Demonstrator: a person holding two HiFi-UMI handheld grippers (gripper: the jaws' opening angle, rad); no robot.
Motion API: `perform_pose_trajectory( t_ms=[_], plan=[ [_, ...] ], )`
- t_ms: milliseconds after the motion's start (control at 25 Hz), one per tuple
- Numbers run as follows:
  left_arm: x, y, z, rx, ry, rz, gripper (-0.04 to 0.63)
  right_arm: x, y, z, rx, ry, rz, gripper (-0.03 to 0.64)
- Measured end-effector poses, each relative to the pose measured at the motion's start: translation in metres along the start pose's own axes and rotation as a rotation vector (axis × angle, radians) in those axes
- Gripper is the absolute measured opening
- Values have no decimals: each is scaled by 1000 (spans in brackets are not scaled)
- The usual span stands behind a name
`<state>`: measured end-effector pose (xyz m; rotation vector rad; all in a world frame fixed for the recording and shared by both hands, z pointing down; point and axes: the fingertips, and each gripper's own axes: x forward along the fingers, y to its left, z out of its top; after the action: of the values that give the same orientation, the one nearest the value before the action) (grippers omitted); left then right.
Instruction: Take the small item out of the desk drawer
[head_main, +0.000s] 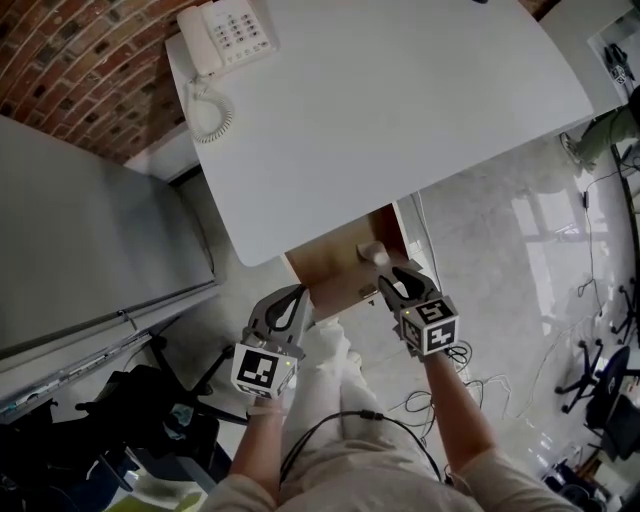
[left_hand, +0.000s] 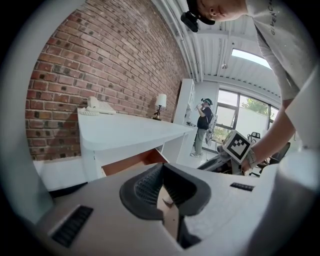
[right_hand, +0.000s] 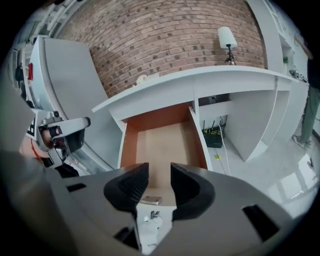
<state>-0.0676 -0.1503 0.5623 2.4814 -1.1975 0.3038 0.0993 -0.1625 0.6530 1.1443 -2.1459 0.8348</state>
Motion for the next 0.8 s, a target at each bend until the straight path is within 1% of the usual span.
perform_pose_trajectory(
  t_ms=[200,360,520,600,680,800],
  plan=[
    [18,1,-10,7,7,-22,5,26,-13,-13,-51,134,-30,159],
    [30,1,-26,4,32,-28,5,46,-20,-22,-147,248,-33,175],
    [44,0,-35,26,37,-44,5,68,-26,-34,-211,347,-23,189],
    [52,-3,-38,42,37,-55,5,77,-30,-40,-242,386,-31,193],
    [61,-4,-42,52,33,-60,5,85,-34,-45,-251,414,-41,198],
    [69,-5,-49,43,28,-51,5,94,-40,-52,-274,446,-62,206]
  ],
)
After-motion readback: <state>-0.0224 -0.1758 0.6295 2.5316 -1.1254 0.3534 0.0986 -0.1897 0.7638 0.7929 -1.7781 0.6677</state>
